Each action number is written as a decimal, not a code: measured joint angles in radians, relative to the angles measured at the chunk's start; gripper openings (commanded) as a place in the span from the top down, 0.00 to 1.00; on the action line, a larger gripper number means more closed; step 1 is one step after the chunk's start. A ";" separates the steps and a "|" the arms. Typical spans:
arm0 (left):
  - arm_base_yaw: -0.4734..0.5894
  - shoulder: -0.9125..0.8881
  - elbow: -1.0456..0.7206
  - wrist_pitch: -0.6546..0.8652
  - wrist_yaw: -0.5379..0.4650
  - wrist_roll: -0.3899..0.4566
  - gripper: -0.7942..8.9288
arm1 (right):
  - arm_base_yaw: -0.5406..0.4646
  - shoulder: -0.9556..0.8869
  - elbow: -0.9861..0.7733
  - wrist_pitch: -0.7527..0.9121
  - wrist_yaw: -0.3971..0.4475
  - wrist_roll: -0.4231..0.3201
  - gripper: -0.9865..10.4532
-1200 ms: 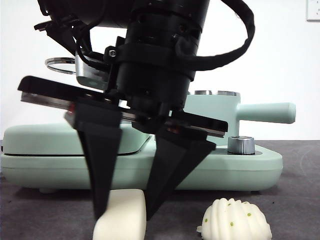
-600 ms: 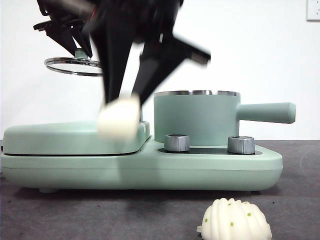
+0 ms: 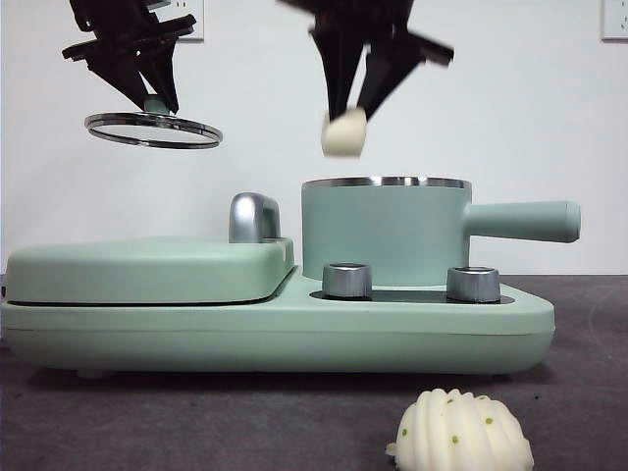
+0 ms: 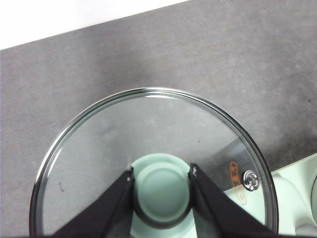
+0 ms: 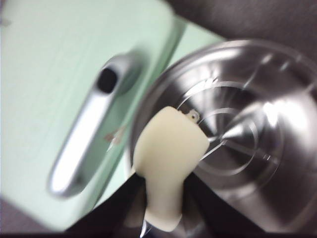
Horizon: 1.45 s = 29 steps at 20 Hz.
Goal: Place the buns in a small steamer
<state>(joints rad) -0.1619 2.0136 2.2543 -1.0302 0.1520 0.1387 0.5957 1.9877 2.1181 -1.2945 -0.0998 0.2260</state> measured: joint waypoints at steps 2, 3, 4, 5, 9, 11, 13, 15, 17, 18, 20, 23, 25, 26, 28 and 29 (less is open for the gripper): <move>0.000 0.000 0.000 0.000 0.000 0.000 0.90 | -0.026 0.046 0.009 0.007 -0.002 -0.012 0.84; 0.000 0.000 0.000 0.001 0.000 0.000 0.90 | -0.035 0.069 0.009 0.005 -0.002 -0.014 0.84; 0.000 0.000 0.000 0.002 0.000 0.000 0.90 | -0.040 0.085 0.009 0.004 -0.002 -0.017 0.84; 0.000 0.000 0.000 0.002 0.000 0.000 0.90 | -0.043 0.102 0.009 0.005 -0.002 -0.020 0.84; 0.000 0.000 0.000 0.002 0.000 0.000 0.90 | -0.043 0.127 0.009 0.008 -0.004 -0.031 0.80; 0.000 0.000 0.000 0.003 0.000 0.000 0.90 | -0.043 0.143 0.010 0.005 -0.004 -0.040 0.78; 0.000 0.000 0.000 0.003 0.000 0.000 0.90 | -0.043 0.168 0.010 0.006 -0.004 -0.043 0.78; 0.000 0.000 0.000 0.003 0.000 0.000 0.90 | -0.043 0.172 0.010 0.012 -0.004 -0.044 0.76; 0.000 0.000 0.000 0.003 0.000 0.000 0.90 | -0.042 0.172 0.010 0.012 -0.004 -0.046 0.68; 0.000 0.000 0.000 0.003 0.000 0.000 0.90 | -0.042 0.172 0.010 0.011 -0.004 -0.046 0.65; 0.000 0.000 0.000 0.003 0.000 0.000 0.90 | -0.043 0.172 0.010 0.011 -0.003 -0.046 0.59; 0.000 0.000 0.000 0.003 0.000 0.000 0.90 | -0.043 0.172 0.013 0.011 -0.003 -0.046 0.56; 0.000 0.000 0.000 0.003 0.000 0.000 0.90 | -0.043 0.172 0.027 0.011 -0.003 -0.046 0.54; 0.000 0.000 0.000 0.003 0.000 0.000 0.90 | -0.043 0.172 0.040 0.009 -0.002 -0.046 0.54; 0.000 0.000 0.000 0.003 0.000 0.000 0.90 | -0.043 0.172 0.084 -0.013 0.002 -0.046 0.54; 0.000 0.000 0.000 0.003 0.000 0.000 0.90 | -0.043 0.172 0.114 -0.028 0.018 -0.046 0.54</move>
<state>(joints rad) -0.1619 2.0140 2.2543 -1.0275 0.1520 0.1383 0.5522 2.1601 2.2318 -1.3228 -0.0818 0.1802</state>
